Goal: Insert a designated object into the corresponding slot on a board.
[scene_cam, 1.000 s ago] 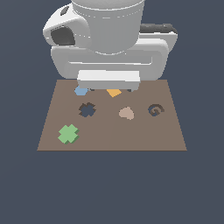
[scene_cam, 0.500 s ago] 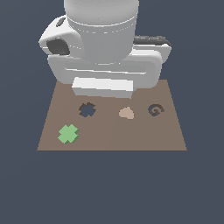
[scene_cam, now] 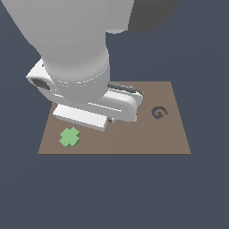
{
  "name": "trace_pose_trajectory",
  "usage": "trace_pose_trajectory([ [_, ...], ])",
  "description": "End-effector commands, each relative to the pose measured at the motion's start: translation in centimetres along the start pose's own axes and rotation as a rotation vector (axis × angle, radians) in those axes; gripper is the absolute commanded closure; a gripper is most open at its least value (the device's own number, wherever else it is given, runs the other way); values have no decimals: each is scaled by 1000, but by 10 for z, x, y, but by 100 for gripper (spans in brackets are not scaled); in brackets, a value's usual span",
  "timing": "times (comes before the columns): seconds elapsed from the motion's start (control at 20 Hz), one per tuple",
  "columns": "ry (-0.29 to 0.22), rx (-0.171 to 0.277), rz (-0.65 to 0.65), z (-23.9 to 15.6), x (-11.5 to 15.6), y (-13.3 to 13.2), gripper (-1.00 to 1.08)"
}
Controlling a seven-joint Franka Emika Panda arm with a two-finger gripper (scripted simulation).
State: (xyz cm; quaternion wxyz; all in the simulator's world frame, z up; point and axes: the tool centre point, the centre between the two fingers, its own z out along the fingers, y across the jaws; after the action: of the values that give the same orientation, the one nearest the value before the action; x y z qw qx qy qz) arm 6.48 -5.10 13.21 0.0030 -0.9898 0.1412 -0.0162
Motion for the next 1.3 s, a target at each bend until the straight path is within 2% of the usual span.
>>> trace_pose_trajectory([
  [0.0,-5,-5,74,17,13,14,-92],
  [0.3,-17,-12,234,51,38,46,-92],
  [0.65,-26,-16,349,76,52,72,-92],
  [1.25,-29,-17,382,89,55,80,-92],
])
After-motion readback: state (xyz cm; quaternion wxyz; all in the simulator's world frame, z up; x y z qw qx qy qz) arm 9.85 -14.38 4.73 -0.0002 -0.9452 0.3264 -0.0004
